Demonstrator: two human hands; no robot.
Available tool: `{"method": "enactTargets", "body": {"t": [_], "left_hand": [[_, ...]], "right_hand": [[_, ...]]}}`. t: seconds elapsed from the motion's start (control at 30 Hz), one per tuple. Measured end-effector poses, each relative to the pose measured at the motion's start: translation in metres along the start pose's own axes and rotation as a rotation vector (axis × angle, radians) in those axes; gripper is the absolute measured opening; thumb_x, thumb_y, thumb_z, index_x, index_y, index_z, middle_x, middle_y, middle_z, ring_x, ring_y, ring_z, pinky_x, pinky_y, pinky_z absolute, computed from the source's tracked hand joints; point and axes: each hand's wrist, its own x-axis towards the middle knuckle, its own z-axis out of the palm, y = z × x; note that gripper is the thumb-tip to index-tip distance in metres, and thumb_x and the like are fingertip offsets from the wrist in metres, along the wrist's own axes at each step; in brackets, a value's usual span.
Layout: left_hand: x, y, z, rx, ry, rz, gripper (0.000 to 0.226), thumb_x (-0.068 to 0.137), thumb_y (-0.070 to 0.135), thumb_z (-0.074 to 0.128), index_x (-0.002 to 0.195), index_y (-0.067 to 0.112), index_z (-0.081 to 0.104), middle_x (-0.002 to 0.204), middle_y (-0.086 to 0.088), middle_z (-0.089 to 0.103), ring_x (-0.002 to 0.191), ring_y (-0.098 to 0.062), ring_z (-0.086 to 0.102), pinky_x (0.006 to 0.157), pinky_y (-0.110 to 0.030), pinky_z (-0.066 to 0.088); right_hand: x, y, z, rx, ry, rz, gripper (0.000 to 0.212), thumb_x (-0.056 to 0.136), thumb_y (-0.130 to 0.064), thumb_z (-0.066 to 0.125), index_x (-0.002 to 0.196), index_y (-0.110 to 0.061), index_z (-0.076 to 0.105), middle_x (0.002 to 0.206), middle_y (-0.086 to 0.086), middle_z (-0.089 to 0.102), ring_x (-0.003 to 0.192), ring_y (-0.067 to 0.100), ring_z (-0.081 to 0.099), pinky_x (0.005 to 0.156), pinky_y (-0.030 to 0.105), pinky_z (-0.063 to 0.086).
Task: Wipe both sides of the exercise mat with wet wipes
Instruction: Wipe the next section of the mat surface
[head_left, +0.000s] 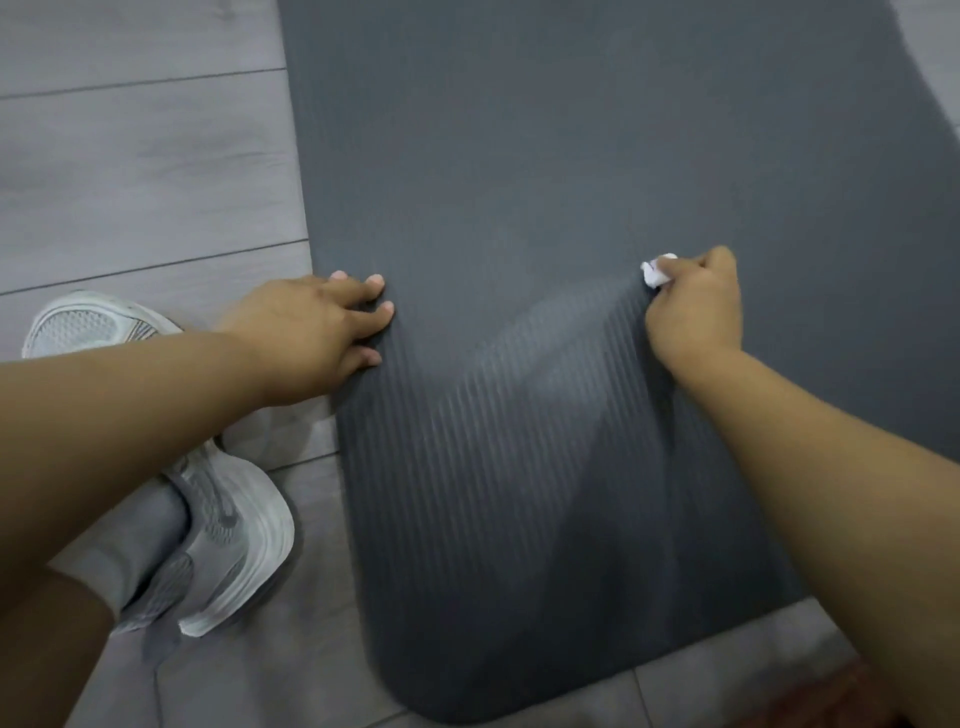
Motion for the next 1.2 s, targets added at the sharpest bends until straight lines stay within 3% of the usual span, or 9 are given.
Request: {"method": "enactTargets", "body": {"t": [0.07,0.3,0.47,0.57,0.67,0.83,0.93,1.07,1.2], "left_hand": [[-0.004,0.006,-0.001,0.039,0.029,0.016,0.05,0.095,0.047,0.036,0.141,0.028,0.039,0.151,0.004,0.031,0.127,-0.026,0.046,0.096,-0.034,0.041],[0.002,0.004,-0.012,-0.073,0.154,0.003,0.029,0.091,0.037,0.048,0.111,0.027,0.065,0.112,0.001,0.063,0.095,-0.029,0.064,0.072,-0.035,0.048],[0.014,-0.009,0.002,-0.135,0.2,-0.084,0.048,0.087,0.024,0.061,0.133,0.012,0.052,0.126,-0.016,0.049,0.097,-0.041,0.059,0.079,-0.044,0.049],[0.018,-0.017,0.015,-0.113,0.248,-0.039,0.049,0.076,0.015,0.075,0.121,0.005,0.062,0.124,-0.029,0.048,0.093,-0.053,0.053,0.084,-0.057,0.048],[0.02,-0.021,0.023,-0.051,0.274,0.018,0.046,0.067,0.011,0.082,0.11,0.0,0.068,0.118,-0.034,0.055,0.09,-0.057,0.054,0.084,-0.061,0.045],[0.019,-0.027,0.025,-0.068,0.267,0.077,0.044,0.072,0.011,0.079,0.111,-0.003,0.066,0.114,-0.035,0.058,0.091,-0.054,0.059,0.085,-0.058,0.046],[0.018,-0.032,0.024,-0.046,0.273,0.136,0.04,0.074,0.019,0.069,0.107,-0.003,0.068,0.11,-0.033,0.061,0.085,-0.05,0.063,0.081,-0.055,0.049],[0.018,-0.036,0.025,-0.118,0.214,0.107,0.043,0.075,0.012,0.077,0.115,0.001,0.065,0.121,-0.031,0.057,0.094,-0.05,0.06,0.088,-0.049,0.046],[0.018,-0.034,0.025,-0.111,0.181,0.1,0.043,0.08,0.014,0.073,0.12,0.001,0.062,0.126,-0.029,0.053,0.099,-0.048,0.059,0.09,-0.047,0.044]], "right_hand": [[-0.011,-0.005,-0.001,-0.041,0.029,0.034,0.013,0.091,-0.016,0.048,0.096,-0.006,0.054,0.087,-0.009,0.048,0.095,0.022,0.055,0.062,0.012,0.033],[-0.073,-0.026,0.003,-0.174,-0.586,-0.796,0.027,0.097,-0.029,0.041,0.095,-0.007,0.058,0.088,-0.002,0.05,0.074,0.007,0.038,0.07,0.024,0.033],[0.031,0.006,-0.026,-0.153,-0.014,-0.07,0.021,0.091,-0.02,0.052,0.102,-0.005,0.058,0.09,-0.006,0.051,0.099,0.026,0.054,0.068,0.015,0.028],[0.022,-0.016,-0.003,0.064,0.013,0.076,0.004,0.09,-0.014,0.053,0.086,-0.014,0.05,0.082,-0.006,0.051,0.087,0.014,0.055,0.065,0.015,0.029],[-0.054,-0.069,0.035,0.132,-0.341,-0.233,0.015,0.093,-0.01,0.05,0.081,-0.019,0.05,0.077,-0.009,0.052,0.07,-0.004,0.051,0.066,0.017,0.035],[-0.164,-0.103,0.05,-0.014,-1.135,-0.745,0.014,0.098,-0.031,0.043,0.086,-0.023,0.044,0.095,0.002,0.055,0.093,0.021,0.054,0.086,0.031,0.039],[-0.113,-0.093,0.044,0.018,-0.884,-0.657,0.023,0.096,-0.032,0.05,0.075,-0.025,0.042,0.079,-0.01,0.052,0.076,0.012,0.05,0.071,0.022,0.032],[-0.022,-0.065,0.025,0.125,-0.149,-0.051,0.026,0.093,-0.025,0.051,0.071,-0.021,0.038,0.064,-0.011,0.045,0.062,0.01,0.043,0.057,0.02,0.029],[-0.065,-0.074,0.041,0.179,-0.214,-0.126,0.017,0.094,-0.017,0.049,0.078,-0.022,0.047,0.071,-0.015,0.054,0.073,0.012,0.053,0.065,0.008,0.035]]}}
